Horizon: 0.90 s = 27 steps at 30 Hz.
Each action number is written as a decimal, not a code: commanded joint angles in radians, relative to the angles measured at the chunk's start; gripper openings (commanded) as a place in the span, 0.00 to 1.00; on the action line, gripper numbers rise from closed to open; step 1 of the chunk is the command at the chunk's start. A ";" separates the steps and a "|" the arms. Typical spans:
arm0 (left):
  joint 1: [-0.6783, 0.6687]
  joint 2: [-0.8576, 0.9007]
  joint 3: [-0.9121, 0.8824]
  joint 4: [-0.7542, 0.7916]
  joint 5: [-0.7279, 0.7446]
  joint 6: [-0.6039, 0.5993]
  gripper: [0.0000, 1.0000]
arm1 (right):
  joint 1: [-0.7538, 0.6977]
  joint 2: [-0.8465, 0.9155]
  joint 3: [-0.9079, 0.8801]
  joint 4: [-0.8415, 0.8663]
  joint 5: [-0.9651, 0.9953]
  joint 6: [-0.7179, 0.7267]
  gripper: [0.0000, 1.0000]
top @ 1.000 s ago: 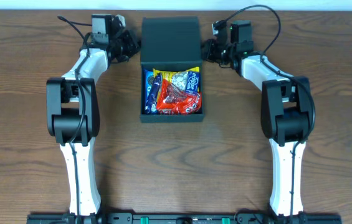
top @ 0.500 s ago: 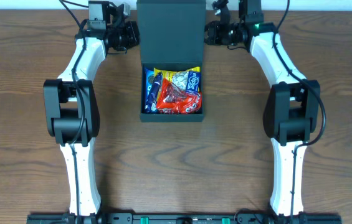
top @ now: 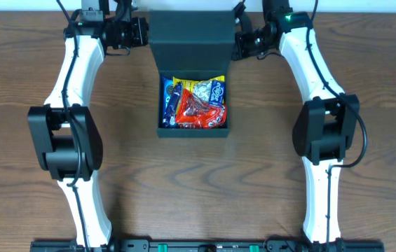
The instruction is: Pack container
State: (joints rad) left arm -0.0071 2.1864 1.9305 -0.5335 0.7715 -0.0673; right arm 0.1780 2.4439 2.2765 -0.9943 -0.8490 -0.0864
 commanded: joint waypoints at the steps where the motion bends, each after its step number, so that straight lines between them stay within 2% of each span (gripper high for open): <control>1: 0.015 -0.031 0.019 -0.023 0.003 0.076 0.06 | 0.011 0.002 0.021 -0.035 0.037 -0.048 0.02; 8: 0.040 -0.049 0.019 -0.097 0.003 0.104 0.05 | 0.011 -0.019 0.021 -0.135 0.040 -0.178 0.02; 19: 0.042 -0.056 0.019 -0.217 -0.007 0.124 0.05 | 0.008 -0.079 0.021 -0.144 0.130 -0.179 0.02; 24: 0.042 -0.069 0.019 -0.330 -0.124 0.085 0.06 | -0.001 -0.115 0.021 -0.139 0.174 -0.180 0.02; 27: 0.042 -0.095 0.019 -0.384 -0.133 0.075 0.06 | -0.003 -0.134 0.021 -0.115 0.180 -0.180 0.01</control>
State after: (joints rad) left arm 0.0322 2.1624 1.9305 -0.8928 0.6834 0.0219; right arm 0.1802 2.3627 2.2780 -1.1206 -0.6830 -0.2481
